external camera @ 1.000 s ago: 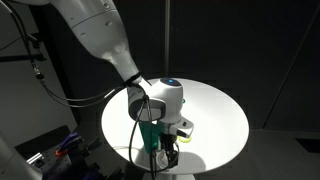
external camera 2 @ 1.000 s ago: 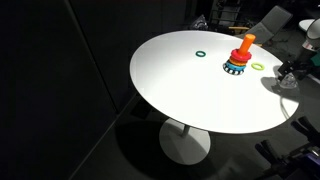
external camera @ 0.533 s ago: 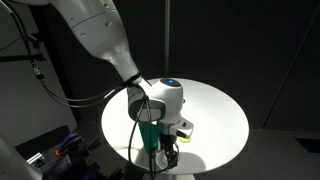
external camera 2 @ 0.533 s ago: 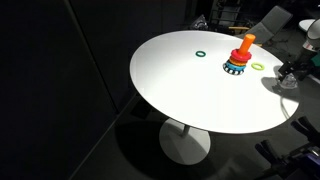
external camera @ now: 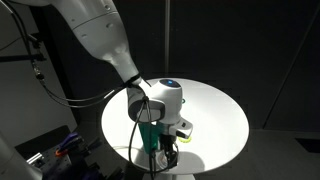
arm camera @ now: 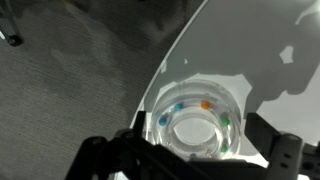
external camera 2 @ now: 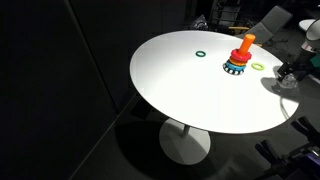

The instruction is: Put the clear ring on the wooden stand.

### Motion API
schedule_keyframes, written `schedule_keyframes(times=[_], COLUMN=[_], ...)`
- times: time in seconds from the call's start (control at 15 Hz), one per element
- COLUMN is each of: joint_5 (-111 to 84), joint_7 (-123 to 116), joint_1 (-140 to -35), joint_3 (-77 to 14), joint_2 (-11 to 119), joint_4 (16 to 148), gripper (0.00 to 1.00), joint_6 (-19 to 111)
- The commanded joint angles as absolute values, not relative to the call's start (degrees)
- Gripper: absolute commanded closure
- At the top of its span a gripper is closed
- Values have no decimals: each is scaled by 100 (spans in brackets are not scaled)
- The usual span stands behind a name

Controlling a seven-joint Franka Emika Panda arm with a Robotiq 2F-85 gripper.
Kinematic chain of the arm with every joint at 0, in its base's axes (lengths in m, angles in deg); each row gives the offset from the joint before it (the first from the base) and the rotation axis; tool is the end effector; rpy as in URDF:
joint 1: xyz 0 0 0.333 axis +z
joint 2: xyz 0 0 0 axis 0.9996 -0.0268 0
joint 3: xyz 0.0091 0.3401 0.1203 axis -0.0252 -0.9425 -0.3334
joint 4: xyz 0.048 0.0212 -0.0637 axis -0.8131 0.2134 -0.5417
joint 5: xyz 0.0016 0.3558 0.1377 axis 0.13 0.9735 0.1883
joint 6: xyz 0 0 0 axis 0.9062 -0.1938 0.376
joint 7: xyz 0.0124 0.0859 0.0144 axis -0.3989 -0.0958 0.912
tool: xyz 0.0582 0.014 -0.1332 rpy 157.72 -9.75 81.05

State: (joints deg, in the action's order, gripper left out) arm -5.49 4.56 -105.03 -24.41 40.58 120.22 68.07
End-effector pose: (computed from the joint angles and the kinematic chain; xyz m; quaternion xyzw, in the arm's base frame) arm 0.4700 -0.2503 0.1336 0.9709 -0.2359 -0.0357 0.0201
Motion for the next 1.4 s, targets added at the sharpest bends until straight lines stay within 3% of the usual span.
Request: schedule_keyframes(times=[0.0,0.53,0.6,0.73,1.33], joint_5=[-444,-431,-427,-417,-508], joint_7=[466,469,466,465,427], joint_1=[-10630,-10669,-10674,-10673,-10548], joint_3=[-2557,-2599,-2603,-2608,-2535], joint_2=[4040,3915,3901,3915,4369], joint_4=[12043,12020,12016,12016,12145], gripper=[0,0,16,33,33], joint_6=[6956,7121,7125,7126,6876])
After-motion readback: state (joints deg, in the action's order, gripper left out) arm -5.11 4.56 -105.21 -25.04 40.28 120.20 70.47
